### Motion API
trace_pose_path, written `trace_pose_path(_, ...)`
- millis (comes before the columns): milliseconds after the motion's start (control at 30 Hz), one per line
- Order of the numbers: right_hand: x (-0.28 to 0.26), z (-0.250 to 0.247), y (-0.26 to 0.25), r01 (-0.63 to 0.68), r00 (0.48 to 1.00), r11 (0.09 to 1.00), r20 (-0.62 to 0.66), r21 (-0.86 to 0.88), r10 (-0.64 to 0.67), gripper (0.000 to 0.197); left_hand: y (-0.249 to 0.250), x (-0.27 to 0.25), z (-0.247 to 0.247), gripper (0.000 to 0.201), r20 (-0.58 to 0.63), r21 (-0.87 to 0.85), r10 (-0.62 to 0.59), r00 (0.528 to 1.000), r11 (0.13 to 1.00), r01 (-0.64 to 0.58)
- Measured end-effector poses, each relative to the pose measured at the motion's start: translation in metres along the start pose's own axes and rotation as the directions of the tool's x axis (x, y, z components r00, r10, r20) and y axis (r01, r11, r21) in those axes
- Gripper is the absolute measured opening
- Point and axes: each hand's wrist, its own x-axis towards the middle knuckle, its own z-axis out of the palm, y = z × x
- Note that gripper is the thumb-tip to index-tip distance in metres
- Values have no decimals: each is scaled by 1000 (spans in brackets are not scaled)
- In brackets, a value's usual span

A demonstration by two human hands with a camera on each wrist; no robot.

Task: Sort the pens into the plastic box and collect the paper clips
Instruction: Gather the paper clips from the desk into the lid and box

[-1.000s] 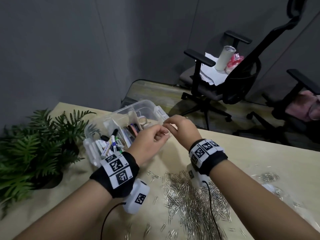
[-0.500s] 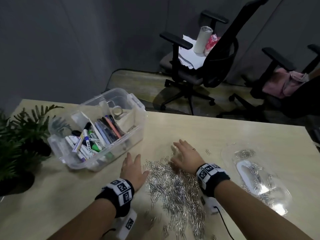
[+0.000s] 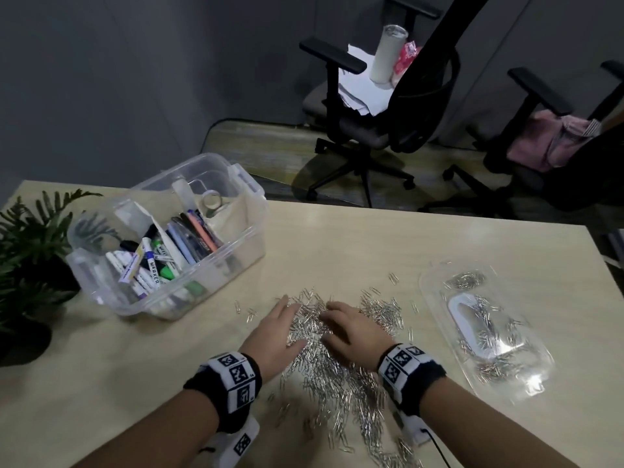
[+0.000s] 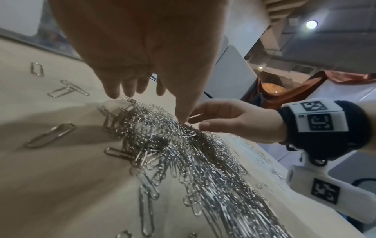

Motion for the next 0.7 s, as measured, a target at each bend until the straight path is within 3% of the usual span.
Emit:
trace_pose_path(133,1,-17,15,-98,987,995,-128,-22,94,58,2,11,2,84,-67,82,-31,997,996,36)
trace_pose_path(233,6,-20,21,-174,984,983,-60,-66,170,69,6,19,5,88,-40,214,-46,998,975,53)
trace_pose_path(300,7,-16,20,-158,987,982,-20,-108,156,65,8,25,8,84,-47,231,-36,998,972,46)
trace_pose_path(400,10,-11,19,-152,988,987,-26,-51,150,48,10,32,9,65,-47,76,-50,998,996,53)
trace_pose_path(533,15,-15,20,-150,989,989,-8,-6,150,29,10,39,4,30,-42,12,-84,996,996,85)
trace_pose_path(700,17,-25,18,-176,984,984,11,29,176,15,13,40,-2,14,-86,-108,-124,989,987,114)
